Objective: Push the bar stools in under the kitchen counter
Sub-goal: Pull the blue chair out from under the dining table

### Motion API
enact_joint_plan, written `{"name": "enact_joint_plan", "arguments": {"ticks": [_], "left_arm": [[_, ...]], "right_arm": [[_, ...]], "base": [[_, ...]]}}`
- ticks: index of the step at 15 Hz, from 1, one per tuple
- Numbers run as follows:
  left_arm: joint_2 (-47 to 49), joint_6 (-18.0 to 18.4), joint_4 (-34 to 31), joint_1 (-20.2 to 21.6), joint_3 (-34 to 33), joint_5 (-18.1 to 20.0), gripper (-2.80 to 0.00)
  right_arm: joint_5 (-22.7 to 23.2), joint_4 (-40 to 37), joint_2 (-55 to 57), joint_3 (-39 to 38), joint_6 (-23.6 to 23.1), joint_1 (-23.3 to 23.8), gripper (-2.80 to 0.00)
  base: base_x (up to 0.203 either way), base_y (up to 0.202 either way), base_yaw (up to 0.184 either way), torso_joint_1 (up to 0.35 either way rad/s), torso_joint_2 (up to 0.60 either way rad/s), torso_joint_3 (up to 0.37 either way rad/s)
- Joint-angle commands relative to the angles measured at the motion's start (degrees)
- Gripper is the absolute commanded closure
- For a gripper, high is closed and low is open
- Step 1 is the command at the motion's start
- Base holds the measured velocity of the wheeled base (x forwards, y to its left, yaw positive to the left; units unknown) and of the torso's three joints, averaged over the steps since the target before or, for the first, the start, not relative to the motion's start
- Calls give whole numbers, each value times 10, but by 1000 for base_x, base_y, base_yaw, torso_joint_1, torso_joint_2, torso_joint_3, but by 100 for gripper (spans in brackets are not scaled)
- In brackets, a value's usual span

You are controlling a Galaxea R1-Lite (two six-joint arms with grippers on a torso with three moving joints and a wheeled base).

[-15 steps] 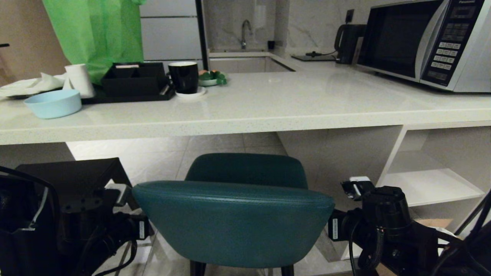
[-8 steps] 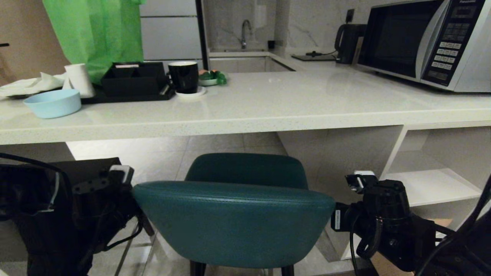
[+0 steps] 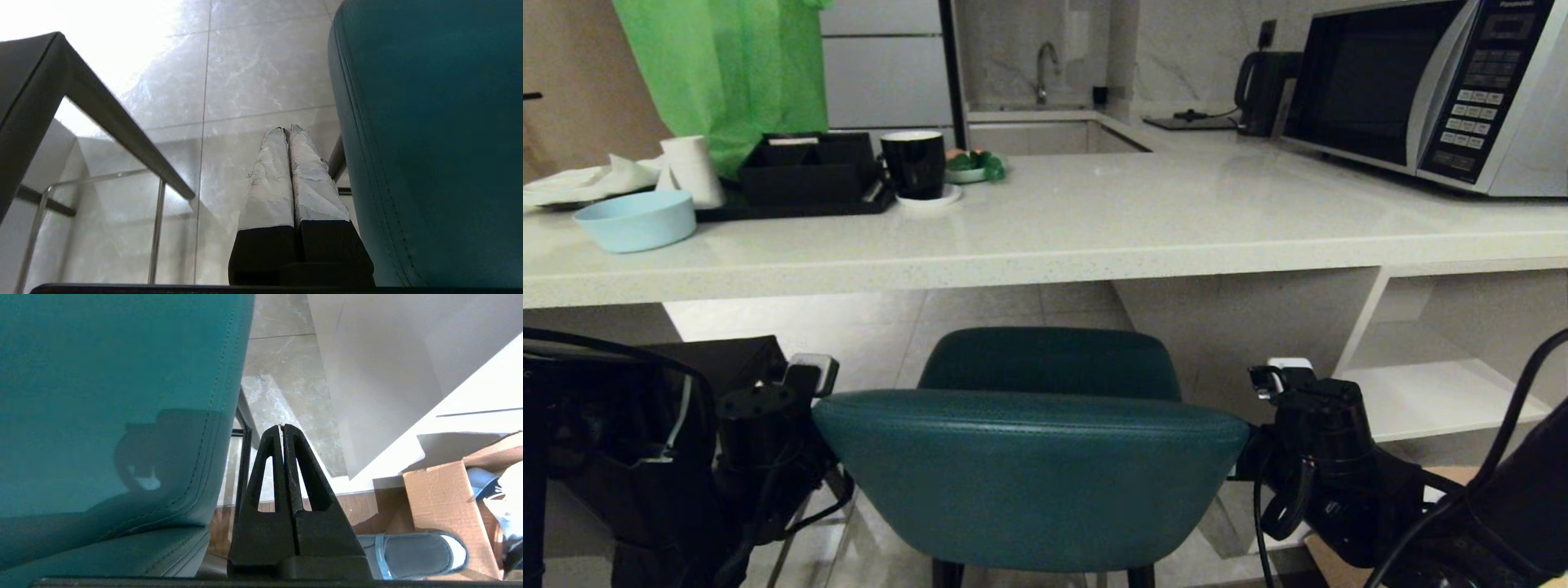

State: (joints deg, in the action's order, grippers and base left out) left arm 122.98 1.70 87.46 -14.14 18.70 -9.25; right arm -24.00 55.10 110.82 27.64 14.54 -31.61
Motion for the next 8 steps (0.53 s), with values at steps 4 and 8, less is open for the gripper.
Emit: {"name": "enact_joint_plan", "arguments": {"ticks": [4, 8], "left_arm": [[-27, -1, 2, -10, -47, 3, 0], [-32, 0, 2, -10, -48, 3, 0]], "right_arm": [[-6, 4, 27, 18, 1, -3, 0], [-10, 4, 25, 13, 2, -4, 0]], "base": [[0, 0, 0, 0, 0, 0], [0, 0, 0, 0, 0, 0]]}}
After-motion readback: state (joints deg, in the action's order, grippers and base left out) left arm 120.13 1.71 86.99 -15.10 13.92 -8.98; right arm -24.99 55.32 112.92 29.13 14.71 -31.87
